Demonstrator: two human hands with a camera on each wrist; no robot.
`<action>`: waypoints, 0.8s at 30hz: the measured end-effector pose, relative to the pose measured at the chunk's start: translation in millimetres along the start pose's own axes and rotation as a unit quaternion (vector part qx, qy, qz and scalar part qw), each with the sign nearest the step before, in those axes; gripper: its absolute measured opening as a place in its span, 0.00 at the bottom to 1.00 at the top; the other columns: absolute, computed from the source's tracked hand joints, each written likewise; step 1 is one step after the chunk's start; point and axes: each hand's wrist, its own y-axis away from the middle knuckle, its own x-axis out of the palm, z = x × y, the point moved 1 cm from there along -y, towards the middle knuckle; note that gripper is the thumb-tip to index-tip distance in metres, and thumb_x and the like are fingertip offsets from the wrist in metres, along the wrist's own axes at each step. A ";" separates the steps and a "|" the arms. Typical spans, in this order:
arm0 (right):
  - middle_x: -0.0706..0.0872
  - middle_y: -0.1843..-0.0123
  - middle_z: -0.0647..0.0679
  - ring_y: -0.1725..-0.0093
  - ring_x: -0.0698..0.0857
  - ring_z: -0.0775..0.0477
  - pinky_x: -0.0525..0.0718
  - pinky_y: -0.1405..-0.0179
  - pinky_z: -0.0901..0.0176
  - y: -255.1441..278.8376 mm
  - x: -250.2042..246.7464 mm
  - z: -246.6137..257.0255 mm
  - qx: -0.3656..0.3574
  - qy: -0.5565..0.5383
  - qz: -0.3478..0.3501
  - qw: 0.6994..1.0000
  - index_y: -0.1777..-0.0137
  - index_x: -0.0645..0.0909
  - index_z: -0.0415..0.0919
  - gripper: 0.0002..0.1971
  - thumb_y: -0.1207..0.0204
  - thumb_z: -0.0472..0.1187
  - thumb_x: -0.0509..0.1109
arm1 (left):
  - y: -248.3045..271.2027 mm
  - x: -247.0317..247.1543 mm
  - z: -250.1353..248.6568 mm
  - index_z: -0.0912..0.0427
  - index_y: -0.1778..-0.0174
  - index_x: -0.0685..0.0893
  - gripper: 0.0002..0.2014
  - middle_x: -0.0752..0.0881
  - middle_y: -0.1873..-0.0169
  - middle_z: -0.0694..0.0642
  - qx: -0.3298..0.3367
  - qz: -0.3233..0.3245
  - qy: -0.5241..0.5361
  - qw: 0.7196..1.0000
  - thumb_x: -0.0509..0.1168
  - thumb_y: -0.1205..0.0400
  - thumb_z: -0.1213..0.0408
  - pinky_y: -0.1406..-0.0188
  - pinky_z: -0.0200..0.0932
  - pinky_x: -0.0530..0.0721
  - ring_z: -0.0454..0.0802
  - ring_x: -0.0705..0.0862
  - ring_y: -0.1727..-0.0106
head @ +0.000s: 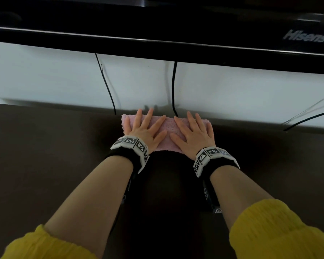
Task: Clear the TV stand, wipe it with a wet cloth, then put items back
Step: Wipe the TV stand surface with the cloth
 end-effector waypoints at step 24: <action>0.33 0.15 0.49 0.17 0.33 0.44 0.35 0.19 0.39 278.5 87.0 62.0 0.053 0.019 0.038 0.998 0.20 0.33 0.64 0.32 0.20 0.67 0.40 | 270.6 77.4 -30.4 0.36 0.20 0.34 0.29 0.34 0.17 0.49 0.075 0.057 -0.050 0.994 0.32 0.17 0.38 0.23 0.66 0.33 0.59 0.34 0.17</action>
